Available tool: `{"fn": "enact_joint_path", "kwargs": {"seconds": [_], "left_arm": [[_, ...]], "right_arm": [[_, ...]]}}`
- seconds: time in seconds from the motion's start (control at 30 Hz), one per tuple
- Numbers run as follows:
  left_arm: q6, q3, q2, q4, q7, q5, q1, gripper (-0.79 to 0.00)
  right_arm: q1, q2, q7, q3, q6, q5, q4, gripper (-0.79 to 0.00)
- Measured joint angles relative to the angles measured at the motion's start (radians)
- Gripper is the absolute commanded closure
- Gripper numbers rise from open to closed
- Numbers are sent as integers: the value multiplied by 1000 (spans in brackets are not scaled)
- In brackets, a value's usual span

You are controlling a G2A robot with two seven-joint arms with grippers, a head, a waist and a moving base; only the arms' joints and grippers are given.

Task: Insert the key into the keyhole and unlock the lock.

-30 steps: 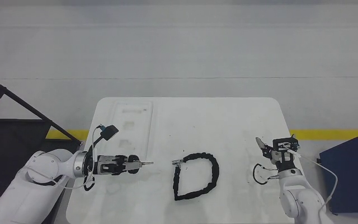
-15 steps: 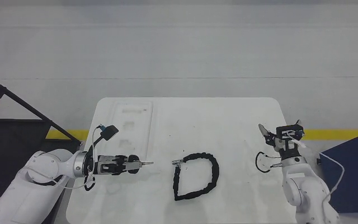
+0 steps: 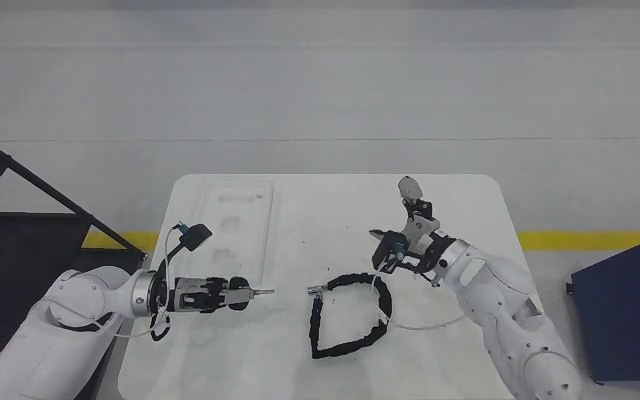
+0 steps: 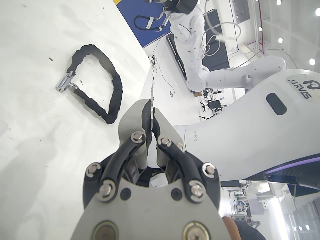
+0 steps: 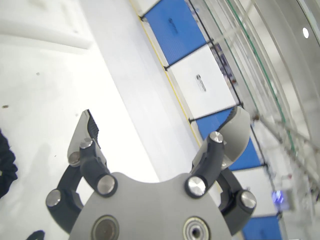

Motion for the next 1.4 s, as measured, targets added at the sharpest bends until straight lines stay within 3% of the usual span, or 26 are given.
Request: {"fn": "enact_joint_path", "kwargs": {"seconds": [0.17,0.27,0.67,0.77,0.9,0.97,1.17,1.4], "left_arm": [[0,0,0,0,0,0,0,0],[0,0,0,0,0,0,0,0],[0,0,0,0,0,0,0,0],[0,0,0,0,0,0,0,0],[0,0,0,0,0,0,0,0],[0,0,0,0,0,0,0,0],[0,0,0,0,0,0,0,0],[0,0,0,0,0,0,0,0]], "right_arm": [[56,-4,-56,-103,-2,-139,62,-785],[61,-12,-52,-116,92,-110,93,-785],[60,-11,-53,-114,71,-108,91,-785],[89,-6,-84,-89,-33,-56,78,-785],[202,-4,-146,-21,-385,222,141,-785],[261,-2,-125,-43,-479,319,182,-785],[518,43,1,-416,-498,572,333,-785],[899,67,211,-946,-498,1073,421,-785]]}}
